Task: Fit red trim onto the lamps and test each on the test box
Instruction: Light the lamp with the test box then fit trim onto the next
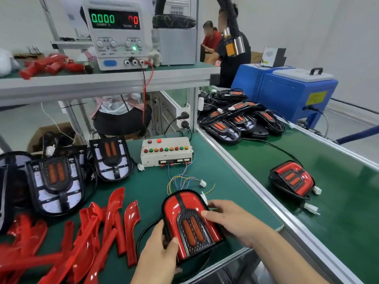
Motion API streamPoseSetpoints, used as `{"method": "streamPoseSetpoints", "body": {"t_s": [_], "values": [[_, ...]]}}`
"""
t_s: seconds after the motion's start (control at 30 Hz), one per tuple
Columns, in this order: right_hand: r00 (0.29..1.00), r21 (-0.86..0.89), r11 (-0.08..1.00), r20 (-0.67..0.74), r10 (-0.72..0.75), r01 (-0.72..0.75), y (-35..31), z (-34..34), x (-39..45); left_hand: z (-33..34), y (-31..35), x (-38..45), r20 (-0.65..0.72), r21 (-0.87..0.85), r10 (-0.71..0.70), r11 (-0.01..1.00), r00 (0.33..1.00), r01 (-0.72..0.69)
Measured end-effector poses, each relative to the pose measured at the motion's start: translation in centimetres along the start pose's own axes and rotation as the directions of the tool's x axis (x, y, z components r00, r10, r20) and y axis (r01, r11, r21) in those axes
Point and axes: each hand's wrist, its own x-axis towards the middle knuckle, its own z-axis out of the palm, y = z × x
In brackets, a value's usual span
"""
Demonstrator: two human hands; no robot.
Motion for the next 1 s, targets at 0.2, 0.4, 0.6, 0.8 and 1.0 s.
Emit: {"method": "streamPoseSetpoints", "body": {"t_s": [0.2,0.4,0.6,0.8,1.0], "values": [[0.999,0.025,0.998,0.006,-0.053,0.052,1.6,0.8,-3.8,-0.4,-0.3,-3.2,0.018,0.238,0.158,0.958,0.987,-0.158],[0.989,0.276,0.953,-0.111,-0.098,0.125,1.2,-0.5,-7.0,-1.5,1.2,-5.5,-0.299,0.306,0.638,0.768,0.709,-0.563],[0.839,0.442,0.804,-0.53,-0.122,0.397,-3.3,-7.3,-9.5,-2.4,2.6,-2.0,-0.281,0.311,0.723,0.691,0.631,-0.653],[0.567,0.481,0.637,-0.819,0.081,0.603,-2.7,-15.8,-11.5,-0.2,3.5,0.9,-0.006,0.282,0.607,0.764,0.795,-0.58],[0.495,0.62,0.482,-0.784,0.374,0.619,3.6,-19.8,-12.1,5.1,4.3,0.1,0.233,0.188,0.599,0.745,0.766,-0.64]]}}
